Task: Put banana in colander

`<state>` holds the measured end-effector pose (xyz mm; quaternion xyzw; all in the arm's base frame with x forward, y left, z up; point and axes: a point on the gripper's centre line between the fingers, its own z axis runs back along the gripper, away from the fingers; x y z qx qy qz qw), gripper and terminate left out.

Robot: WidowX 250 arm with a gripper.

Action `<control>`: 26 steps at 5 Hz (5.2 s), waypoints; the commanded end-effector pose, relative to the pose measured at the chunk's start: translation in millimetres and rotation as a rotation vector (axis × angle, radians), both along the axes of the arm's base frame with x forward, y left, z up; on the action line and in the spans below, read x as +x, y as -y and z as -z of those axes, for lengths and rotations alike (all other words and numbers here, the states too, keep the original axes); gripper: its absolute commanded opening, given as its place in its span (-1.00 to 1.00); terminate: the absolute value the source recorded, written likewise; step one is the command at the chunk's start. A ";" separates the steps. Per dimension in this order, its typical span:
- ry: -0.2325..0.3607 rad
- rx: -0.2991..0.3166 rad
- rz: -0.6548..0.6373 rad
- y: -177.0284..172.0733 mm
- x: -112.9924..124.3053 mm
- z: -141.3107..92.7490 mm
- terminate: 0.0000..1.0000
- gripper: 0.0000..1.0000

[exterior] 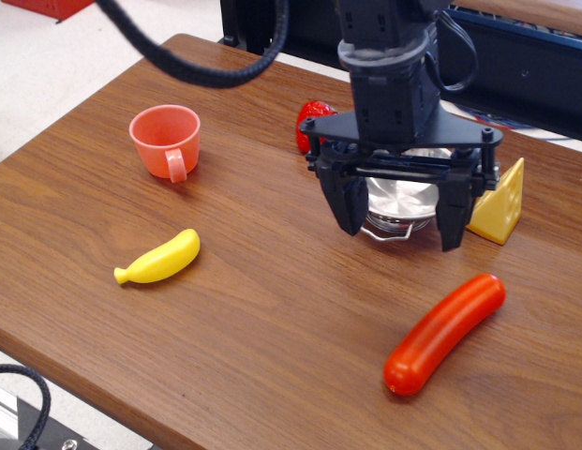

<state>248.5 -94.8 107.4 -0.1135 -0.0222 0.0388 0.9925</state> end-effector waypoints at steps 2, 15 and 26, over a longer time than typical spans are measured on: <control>0.043 0.019 -0.032 -35.9 3.0 -8.1 -1.00 1.00; 0.037 0.110 0.049 -119.4 13.5 23.8 -1.00 -1.00; 0.195 -0.003 -0.333 -56.8 119.0 -26.0 -1.00 1.00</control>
